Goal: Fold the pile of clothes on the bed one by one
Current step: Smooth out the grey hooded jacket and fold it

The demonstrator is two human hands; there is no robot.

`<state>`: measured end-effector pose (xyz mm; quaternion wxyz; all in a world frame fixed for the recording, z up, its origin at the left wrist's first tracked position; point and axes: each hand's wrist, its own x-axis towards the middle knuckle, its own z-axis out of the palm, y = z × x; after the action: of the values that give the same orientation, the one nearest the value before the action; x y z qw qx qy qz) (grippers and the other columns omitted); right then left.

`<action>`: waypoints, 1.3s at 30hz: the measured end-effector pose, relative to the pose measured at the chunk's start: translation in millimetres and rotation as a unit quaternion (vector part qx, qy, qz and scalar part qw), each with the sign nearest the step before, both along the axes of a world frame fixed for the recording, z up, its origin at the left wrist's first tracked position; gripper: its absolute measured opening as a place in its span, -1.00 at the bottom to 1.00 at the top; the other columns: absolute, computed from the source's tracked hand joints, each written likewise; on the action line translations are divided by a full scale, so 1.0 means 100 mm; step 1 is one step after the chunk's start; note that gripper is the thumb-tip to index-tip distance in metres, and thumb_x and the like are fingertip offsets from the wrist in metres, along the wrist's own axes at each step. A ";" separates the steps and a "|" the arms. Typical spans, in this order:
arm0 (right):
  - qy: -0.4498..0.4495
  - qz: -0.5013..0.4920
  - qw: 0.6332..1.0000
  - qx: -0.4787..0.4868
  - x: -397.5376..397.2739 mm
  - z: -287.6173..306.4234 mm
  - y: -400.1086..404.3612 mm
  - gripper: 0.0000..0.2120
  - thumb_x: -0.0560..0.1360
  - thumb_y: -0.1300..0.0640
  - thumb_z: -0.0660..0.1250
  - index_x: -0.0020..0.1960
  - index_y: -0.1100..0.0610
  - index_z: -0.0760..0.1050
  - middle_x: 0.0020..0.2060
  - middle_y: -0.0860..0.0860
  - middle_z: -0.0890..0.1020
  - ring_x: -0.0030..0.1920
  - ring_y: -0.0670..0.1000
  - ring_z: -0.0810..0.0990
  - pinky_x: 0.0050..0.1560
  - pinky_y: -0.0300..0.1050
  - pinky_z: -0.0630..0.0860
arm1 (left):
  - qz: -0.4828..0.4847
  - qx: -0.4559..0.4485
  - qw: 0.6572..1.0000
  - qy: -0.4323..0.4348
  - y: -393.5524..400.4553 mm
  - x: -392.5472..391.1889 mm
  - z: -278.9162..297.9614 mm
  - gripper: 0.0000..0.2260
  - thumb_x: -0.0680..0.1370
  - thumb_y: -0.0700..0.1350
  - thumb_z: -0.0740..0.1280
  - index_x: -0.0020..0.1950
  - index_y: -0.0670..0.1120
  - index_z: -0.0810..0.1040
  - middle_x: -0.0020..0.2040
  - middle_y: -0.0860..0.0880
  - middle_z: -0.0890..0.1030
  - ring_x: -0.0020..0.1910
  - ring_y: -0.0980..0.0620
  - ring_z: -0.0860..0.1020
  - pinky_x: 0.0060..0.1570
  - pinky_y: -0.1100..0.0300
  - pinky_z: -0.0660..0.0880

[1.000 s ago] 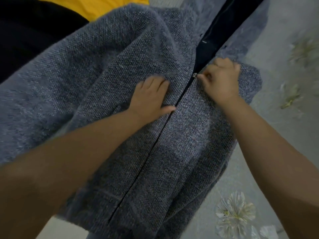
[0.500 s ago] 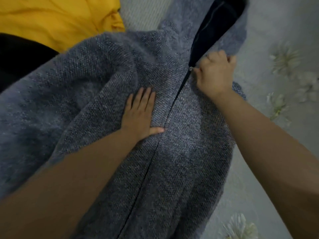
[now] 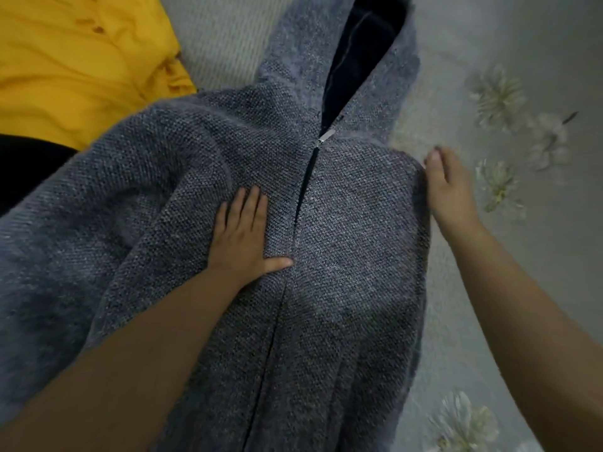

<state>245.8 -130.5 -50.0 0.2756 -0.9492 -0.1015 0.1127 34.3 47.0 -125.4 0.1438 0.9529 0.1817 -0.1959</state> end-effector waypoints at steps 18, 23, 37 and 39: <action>0.136 -0.232 0.963 0.029 -1.78 -0.42 -1.25 -0.64 0.55 0.04 0.21 0.23 0.27 0.38 0.04 0.22 0.59 0.05 0.19 0.55 -0.15 -0.12 0.35 | -0.060 -0.117 0.977 -0.166 -0.98 -0.05 0.58 -0.36 0.53 0.22 -0.02 0.49 -0.13 0.06 0.50 -0.13 0.03 0.49 -0.15 -0.06 0.40 -0.12 -0.10; 0.033 -0.265 0.962 0.051 -1.70 -0.06 -1.69 -0.46 0.48 0.01 0.32 0.38 0.18 0.28 -0.21 0.15 0.56 -0.06 0.17 0.56 -0.26 -0.20 0.25 | -0.204 -0.033 0.976 -0.073 -1.44 0.02 0.55 -0.32 0.32 0.42 -0.38 0.37 0.17 -0.35 0.48 -0.06 -0.31 0.47 -0.14 -0.28 0.38 -0.15 -0.25; 0.061 0.129 0.921 -0.362 -0.67 0.41 -3.46 -0.50 0.51 -0.21 0.12 0.34 0.04 0.35 0.30 0.14 0.39 0.29 0.15 0.35 0.28 0.09 0.28 | -0.204 0.026 0.979 -0.007 -2.74 0.62 0.67 -0.41 0.56 0.26 -0.09 0.50 0.04 -0.17 0.53 -0.09 -0.12 0.49 -0.11 -0.15 0.42 -0.12 -0.08; 0.199 0.182 0.899 -0.345 -0.91 0.15 -3.66 -0.54 0.53 -0.19 0.12 0.32 0.04 0.38 0.30 0.08 0.37 0.29 0.11 0.36 0.27 0.01 0.32 | -0.197 0.043 0.978 0.054 -2.88 0.67 0.57 -0.40 0.57 0.22 -0.04 0.50 0.01 -0.18 0.53 -0.10 -0.11 0.49 -0.11 -0.15 0.42 -0.13 -0.05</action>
<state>155.3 -496.2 -34.8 -0.0796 -0.9077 -0.1704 0.3751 101.2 -241.2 -68.0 0.0508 0.9632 0.0066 -0.2638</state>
